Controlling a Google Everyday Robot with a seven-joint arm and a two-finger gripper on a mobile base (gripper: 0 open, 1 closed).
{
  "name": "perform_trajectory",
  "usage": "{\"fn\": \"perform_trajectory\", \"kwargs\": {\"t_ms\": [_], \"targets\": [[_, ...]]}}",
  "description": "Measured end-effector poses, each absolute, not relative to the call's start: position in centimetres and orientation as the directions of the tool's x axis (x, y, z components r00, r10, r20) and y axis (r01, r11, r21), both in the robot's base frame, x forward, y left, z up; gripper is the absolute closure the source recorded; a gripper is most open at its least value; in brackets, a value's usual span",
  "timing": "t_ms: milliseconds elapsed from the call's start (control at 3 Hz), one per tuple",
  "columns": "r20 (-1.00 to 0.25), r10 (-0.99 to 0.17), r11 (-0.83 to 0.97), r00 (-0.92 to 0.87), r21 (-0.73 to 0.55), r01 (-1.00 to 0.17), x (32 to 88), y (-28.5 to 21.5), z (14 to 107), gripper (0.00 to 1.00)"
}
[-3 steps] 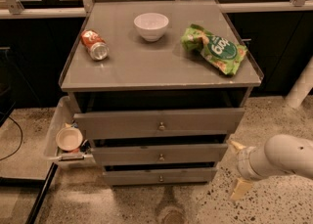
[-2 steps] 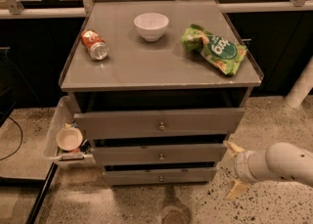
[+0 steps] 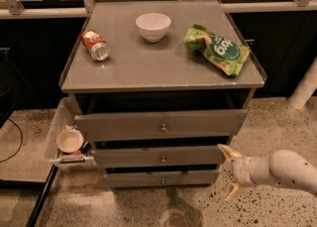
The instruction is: Open middle drawer
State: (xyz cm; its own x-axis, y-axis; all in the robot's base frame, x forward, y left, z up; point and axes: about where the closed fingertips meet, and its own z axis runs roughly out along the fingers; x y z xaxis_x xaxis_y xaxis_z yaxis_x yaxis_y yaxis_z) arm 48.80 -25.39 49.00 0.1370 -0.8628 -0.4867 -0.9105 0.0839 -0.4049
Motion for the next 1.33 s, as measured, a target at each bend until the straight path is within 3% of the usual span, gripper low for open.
{"fn": "perform_trajectory", "kwargs": {"t_ms": [1333], "targets": [[-0.595, -0.778, 0.051, 0.2, -0.377, -0.925, 52.3, -22.1, 45.8, 0.0]]}}
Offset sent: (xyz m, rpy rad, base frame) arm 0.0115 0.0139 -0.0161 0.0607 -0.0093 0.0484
